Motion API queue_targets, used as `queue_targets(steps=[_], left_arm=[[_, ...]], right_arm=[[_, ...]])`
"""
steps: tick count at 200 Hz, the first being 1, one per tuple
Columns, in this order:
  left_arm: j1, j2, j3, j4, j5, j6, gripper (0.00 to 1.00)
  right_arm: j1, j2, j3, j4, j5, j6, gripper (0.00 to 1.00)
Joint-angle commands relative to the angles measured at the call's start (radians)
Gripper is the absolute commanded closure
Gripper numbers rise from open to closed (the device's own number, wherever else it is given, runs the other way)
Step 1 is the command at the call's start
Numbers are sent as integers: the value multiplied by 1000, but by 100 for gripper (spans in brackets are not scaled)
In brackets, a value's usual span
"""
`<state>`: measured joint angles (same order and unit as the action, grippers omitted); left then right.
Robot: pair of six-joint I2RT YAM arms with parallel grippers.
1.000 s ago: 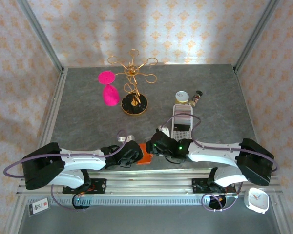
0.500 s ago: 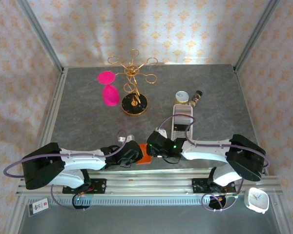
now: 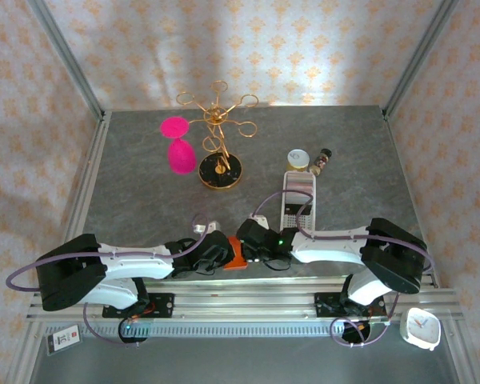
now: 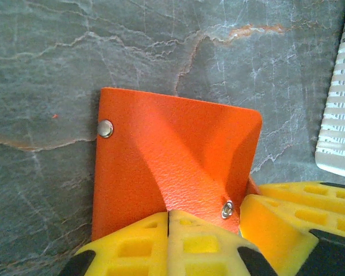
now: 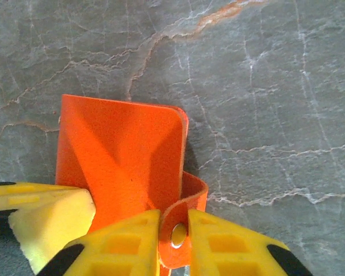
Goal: Put the credit cards into the card holder
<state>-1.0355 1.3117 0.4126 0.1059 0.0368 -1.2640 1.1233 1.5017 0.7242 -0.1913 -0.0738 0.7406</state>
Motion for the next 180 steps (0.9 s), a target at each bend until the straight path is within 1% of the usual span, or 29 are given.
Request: queue_targets(steps=[1,19,97,139,180], left_arm=[[-11,37,-11,-86,-17,9,100],[-11,38,-7,-89,-17,11,100],[-12,37,-6,-92,-18,12,100],[-11,39,-5,-92,-15,14,100],[-11,37,-6,-92,-15,12,100]], right_arm=[[4,-13,32,-16,34,6,81],[4,-15,34,-16,41,7,77],[3,-12,38,-7,37,5,80],[4,-21,35,11,33,10,78],[4,-26,25,26,25,11,83]])
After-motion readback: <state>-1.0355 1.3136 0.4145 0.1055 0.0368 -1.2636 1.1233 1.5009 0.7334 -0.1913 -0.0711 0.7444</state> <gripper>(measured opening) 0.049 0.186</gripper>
